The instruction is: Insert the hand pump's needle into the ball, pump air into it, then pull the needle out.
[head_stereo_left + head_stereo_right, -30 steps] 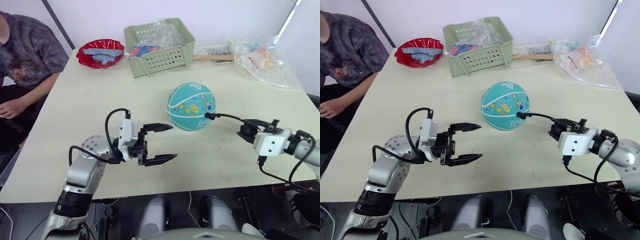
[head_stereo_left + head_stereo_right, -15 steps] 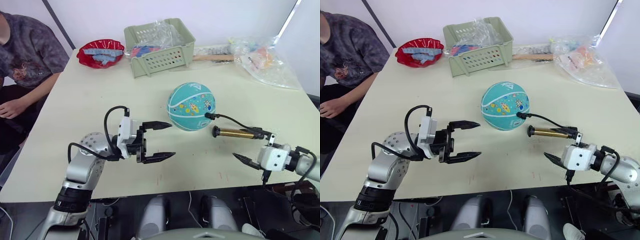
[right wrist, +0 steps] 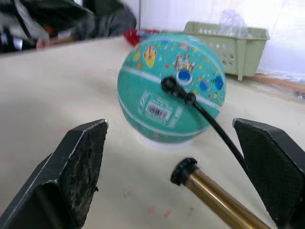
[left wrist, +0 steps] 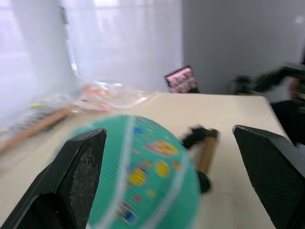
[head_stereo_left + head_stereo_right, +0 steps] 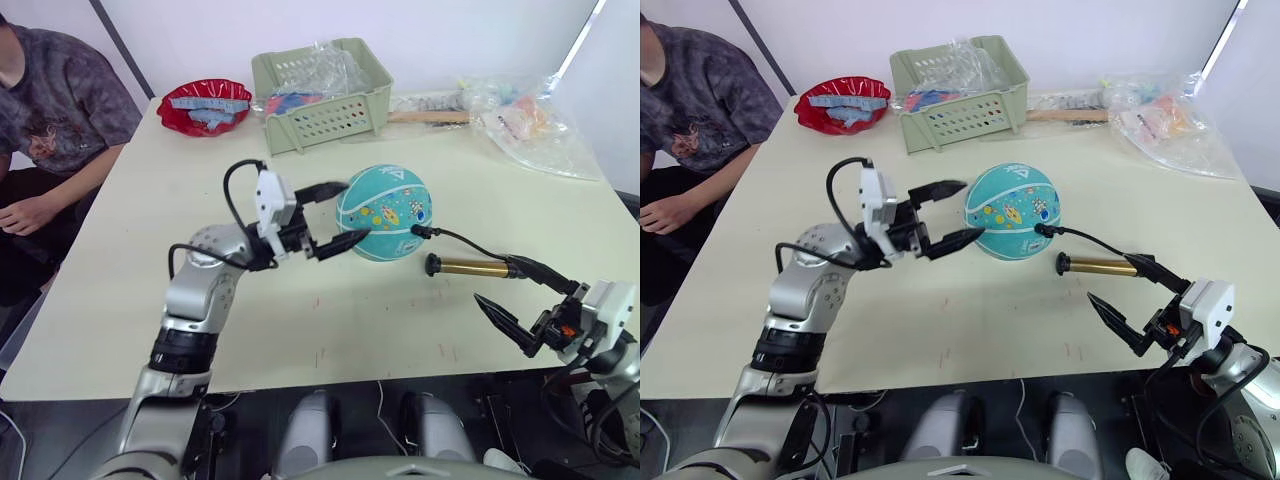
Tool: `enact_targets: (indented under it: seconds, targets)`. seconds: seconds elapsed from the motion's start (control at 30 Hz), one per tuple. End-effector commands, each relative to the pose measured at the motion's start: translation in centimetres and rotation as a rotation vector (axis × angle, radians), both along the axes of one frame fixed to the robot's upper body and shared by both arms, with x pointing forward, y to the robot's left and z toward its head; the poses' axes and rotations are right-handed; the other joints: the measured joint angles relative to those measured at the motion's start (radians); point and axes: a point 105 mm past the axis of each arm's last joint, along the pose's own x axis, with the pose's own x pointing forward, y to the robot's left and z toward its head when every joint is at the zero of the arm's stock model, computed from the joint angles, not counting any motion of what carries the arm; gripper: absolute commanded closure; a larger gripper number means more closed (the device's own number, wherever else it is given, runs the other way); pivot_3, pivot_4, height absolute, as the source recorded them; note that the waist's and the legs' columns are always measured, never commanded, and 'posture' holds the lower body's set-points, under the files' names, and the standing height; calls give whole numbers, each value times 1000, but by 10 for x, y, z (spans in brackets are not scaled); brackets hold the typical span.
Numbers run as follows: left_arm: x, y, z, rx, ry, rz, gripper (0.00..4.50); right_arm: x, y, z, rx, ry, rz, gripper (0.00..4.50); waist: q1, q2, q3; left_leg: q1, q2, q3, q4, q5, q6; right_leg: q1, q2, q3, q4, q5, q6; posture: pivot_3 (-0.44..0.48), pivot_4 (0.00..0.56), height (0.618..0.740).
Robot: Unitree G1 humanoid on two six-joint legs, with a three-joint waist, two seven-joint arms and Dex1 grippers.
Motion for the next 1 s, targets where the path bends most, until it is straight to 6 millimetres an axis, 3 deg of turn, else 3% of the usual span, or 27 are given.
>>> enact_targets:
  seconds: [0.03, 0.43, 0.73, 1.0]
  targets:
    - [13, -12, 6, 23, -25, 50, 0, -6, -1, 15, 13, -49, -3, 99, -2, 0, 0, 0, 0, 0, 0, 0, 0, 0, 0, 1, 0, 0, 0, 0, 150, 740]
    - [56, -44, 10, 22, 39, 207, 0, -13, -3, 18, 16, -76, -15, 99, -4, 0, 0, 0, 0, -1, 2, 0, 0, 0, 2, 3, 1, 0, 0, 0, 150, 740]
    - [65, -49, -17, 110, 101, 232, 0, -6, -1, 20, 4, -86, -7, 99, -3, 0, 0, 0, 0, -2, 6, 0, 1, 0, 2, 4, 6, 0, 0, 0, 150, 740]
    - [68, -54, -44, 144, 192, 250, 0, 18, 10, 14, -72, -23, 27, 99, -2, -2, -1, 2, 0, -6, 11, -3, 6, 0, 2, 7, 14, 0, 0, 0, 150, 740]
